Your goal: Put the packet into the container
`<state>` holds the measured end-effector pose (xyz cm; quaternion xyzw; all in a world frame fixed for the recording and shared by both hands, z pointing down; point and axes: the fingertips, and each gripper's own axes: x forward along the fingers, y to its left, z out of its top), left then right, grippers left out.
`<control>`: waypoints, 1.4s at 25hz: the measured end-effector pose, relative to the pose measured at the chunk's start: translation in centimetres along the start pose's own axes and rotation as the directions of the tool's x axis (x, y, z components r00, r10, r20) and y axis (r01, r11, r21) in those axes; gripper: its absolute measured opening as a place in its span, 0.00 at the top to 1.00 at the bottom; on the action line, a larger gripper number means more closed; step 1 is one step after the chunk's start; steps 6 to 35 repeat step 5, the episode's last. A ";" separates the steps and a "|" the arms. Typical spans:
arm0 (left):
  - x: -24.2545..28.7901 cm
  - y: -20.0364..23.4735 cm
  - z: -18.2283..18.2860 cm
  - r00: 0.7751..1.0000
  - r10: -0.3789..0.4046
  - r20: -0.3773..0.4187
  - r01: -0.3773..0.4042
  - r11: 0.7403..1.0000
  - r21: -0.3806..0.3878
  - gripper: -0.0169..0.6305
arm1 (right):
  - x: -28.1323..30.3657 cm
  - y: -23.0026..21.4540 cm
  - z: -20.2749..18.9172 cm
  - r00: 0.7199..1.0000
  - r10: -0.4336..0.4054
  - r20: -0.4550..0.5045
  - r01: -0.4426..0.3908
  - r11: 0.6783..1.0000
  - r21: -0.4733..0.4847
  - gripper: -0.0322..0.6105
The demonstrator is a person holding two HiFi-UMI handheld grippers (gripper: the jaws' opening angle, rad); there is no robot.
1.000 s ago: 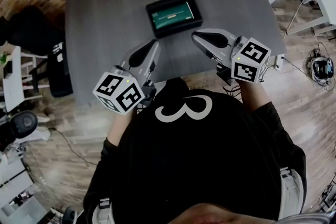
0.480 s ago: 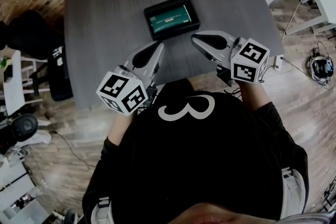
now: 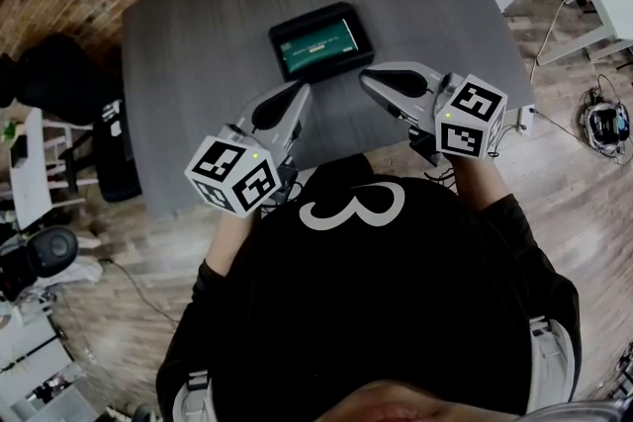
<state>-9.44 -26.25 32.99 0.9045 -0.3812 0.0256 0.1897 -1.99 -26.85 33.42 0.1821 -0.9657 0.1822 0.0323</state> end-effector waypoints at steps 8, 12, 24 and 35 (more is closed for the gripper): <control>0.3 -0.5 -0.6 0.999 -0.017 -0.030 0.017 1.000 0.000 0.95 | -0.2 0.1 -0.2 1.000 -0.011 -0.008 0.011 1.000 0.006 0.95; 0.3 -0.5 -0.6 0.999 -0.017 -0.030 0.017 1.000 0.000 0.95 | -0.2 0.1 -0.2 1.000 -0.011 -0.008 0.011 1.000 0.006 0.95; 0.3 -0.5 -0.6 0.999 -0.017 -0.030 0.017 1.000 0.000 0.95 | -0.2 0.1 -0.2 1.000 -0.011 -0.008 0.011 1.000 0.006 0.95; 0.3 -0.5 -0.6 0.999 -0.017 -0.030 0.017 1.000 0.000 0.95 | -0.2 0.1 -0.2 1.000 -0.011 -0.008 0.011 1.000 0.006 0.95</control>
